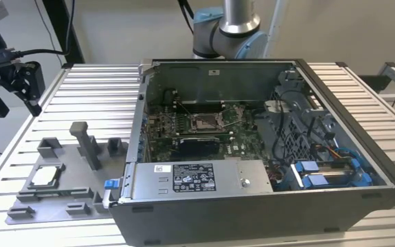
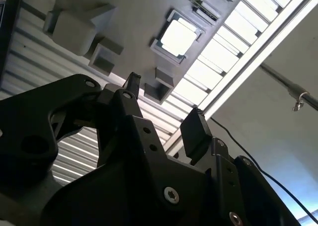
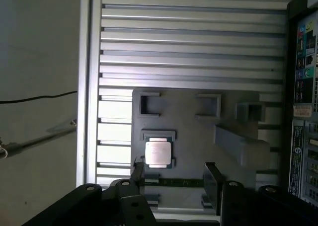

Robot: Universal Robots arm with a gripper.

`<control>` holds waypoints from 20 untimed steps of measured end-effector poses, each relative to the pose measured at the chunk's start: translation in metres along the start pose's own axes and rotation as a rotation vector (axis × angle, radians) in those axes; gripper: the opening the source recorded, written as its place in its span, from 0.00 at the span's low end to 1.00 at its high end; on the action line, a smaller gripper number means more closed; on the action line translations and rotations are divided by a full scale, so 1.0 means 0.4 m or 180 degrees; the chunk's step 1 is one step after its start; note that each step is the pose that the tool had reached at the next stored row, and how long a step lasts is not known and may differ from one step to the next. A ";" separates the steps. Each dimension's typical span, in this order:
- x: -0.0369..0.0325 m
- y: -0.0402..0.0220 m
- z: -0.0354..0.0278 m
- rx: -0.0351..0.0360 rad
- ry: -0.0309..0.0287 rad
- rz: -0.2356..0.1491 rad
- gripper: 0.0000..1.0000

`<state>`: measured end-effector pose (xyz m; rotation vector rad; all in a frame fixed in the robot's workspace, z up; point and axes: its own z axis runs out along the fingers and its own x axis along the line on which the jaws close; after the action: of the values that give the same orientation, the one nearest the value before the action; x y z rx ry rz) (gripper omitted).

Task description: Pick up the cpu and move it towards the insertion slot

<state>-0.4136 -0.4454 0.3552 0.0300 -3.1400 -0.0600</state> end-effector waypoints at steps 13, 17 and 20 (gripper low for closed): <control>0.000 -0.001 0.011 0.0000 -0.0003 0.0000 1.00; 0.000 -0.001 0.017 0.0001 -0.0016 -0.0001 1.00; 0.000 -0.001 0.017 0.0000 -0.0019 0.0000 1.00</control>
<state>-0.4136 -0.4456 0.3484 0.0297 -3.1459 -0.0599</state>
